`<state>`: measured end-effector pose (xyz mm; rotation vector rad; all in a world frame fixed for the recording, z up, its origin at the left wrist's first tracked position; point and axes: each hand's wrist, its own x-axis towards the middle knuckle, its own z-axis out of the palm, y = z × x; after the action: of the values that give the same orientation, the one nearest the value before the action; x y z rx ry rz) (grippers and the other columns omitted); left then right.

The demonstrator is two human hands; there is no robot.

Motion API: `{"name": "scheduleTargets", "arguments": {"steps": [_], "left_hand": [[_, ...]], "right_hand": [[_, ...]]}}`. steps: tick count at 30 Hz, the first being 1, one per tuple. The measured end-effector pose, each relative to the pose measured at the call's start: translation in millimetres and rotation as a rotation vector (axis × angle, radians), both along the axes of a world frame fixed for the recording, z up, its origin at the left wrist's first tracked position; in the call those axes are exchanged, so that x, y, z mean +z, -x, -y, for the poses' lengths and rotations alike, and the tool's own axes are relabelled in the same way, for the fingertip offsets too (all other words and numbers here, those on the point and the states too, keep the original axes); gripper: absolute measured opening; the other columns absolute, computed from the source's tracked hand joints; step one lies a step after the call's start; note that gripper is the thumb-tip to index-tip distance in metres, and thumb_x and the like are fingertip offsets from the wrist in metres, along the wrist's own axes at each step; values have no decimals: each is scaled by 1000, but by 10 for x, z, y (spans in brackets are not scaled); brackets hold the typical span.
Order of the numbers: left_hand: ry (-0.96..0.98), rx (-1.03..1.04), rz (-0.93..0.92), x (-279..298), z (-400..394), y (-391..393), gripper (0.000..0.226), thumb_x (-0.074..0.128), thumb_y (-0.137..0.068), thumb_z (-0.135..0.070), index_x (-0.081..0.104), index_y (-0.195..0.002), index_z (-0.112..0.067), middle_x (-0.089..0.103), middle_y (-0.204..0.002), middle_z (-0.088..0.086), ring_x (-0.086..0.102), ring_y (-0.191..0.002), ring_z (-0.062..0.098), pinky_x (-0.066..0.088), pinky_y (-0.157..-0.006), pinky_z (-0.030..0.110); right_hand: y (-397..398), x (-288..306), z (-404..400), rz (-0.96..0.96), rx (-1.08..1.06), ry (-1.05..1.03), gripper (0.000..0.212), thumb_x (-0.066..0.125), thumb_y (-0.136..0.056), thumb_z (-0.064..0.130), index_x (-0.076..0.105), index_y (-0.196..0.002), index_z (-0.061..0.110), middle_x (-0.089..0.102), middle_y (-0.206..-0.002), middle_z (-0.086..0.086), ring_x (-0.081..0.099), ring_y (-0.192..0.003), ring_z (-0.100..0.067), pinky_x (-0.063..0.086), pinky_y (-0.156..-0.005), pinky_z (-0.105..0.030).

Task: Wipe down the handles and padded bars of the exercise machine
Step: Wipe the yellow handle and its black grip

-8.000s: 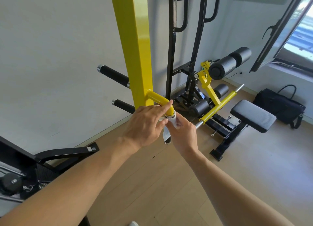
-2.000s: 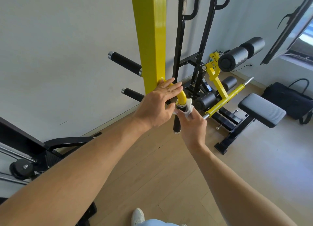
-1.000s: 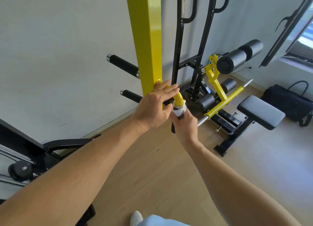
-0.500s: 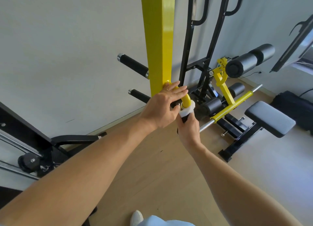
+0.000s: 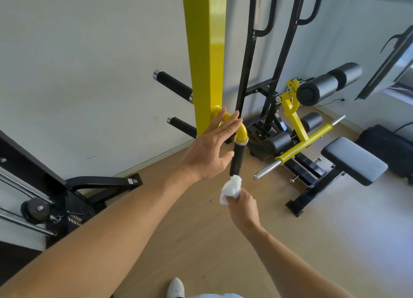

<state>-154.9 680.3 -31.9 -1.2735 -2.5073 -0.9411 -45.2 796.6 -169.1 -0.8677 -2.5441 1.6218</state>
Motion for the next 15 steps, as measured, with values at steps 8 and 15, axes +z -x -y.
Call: {"name": "scheduleTargets", "arguments": {"steps": [8,15], "left_hand": [[-397,313,211,58,529,-225,41,66,-92,-29,66,-132,-21,71,-126,-7,66,-115,4,54,-96,27],[-680,444,1086,-8,893,-582,35,71,-86,-42,77,-108,-15,77,-104,4,70,-103,24,54,-88,38]], "right_hand": [[134,1019,366,-491,146,431,14,60,-98,7,65,-109,12,72,-90,-5,66,-79,-14,57,-65,-28],[150,1142,567,-346,393,380,31,48,-105,23,74,-94,9,75,-87,-14,68,-76,-31,57,-73,-46]]}}
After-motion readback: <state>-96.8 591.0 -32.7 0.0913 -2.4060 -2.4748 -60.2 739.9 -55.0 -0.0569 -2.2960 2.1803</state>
